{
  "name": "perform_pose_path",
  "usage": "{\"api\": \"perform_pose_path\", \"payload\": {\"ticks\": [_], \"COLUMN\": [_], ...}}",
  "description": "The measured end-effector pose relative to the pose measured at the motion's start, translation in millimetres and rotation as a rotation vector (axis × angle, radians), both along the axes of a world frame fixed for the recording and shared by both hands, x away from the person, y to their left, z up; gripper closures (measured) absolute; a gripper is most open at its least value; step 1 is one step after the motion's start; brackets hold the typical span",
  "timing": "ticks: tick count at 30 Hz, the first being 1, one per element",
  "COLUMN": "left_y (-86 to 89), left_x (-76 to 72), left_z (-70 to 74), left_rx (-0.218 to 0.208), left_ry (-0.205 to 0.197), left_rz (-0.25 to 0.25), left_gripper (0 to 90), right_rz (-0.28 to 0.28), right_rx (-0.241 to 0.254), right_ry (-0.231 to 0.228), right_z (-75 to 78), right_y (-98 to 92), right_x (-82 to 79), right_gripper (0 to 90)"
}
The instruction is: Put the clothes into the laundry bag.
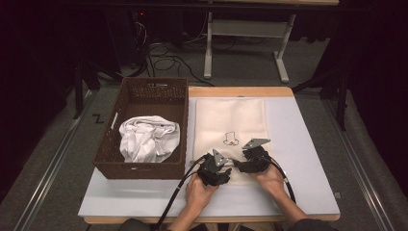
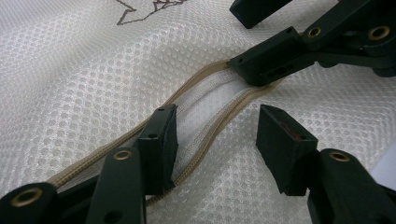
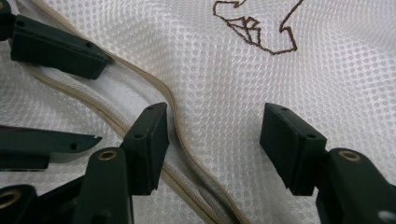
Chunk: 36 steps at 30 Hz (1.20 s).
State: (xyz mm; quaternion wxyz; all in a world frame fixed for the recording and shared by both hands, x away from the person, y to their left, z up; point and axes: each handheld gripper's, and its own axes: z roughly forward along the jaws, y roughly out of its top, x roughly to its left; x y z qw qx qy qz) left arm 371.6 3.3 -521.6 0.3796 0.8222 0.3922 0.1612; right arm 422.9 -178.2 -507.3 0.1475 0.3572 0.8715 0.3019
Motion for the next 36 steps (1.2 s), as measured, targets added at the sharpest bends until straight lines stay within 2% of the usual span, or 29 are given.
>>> {"api": "perform_pose_path", "payload": {"ticks": [3, 8, 13, 17, 20, 30, 36], "left_y": [0.5, 0.9, 1.4, 1.5, 1.5, 2.4, 3.0], "left_x": [-0.5, -1.3, -1.2, -1.5, -1.7, -1.9, -1.7], "left_z": [-0.7, -1.7, -1.9, -2.2, -2.3, -2.7, -2.8], "left_rx": [-0.001, -0.008, -0.013, -0.014, -0.014, -0.022, -0.026], "left_ry": [-0.007, -0.015, -0.014, -0.016, -0.018, -0.018, -0.015], "left_rz": [-0.002, -0.002, -0.002, 0.000, 0.001, 0.001, 0.001], "left_gripper": [47.7, 47.7, 47.7, 47.7, 47.7, 47.5, 46.5], "right_rz": [-0.012, -0.030, -0.002, 0.019, 0.036, 0.049, 0.055], "right_rx": [-0.010, -0.019, -0.023, -0.038, -0.055, -0.100, -0.084], "right_ry": [0.006, -0.012, -0.017, -0.021, -0.041, -0.052, -0.048], "right_z": [1.0, 1.9, 2.5, 3.0, 2.9, 5.1, 11.9], "right_y": [1.3, 0.7, 0.6, 2.7, 4.0, 6.3, 5.7], "right_x": [0.3, 2.5, 2.7, 1.7, 1.6, 0.4, -1.2], "right_gripper": [45.4, 58.8, 72.8, 80.5, 85.4, 88.2, 88.2]}}
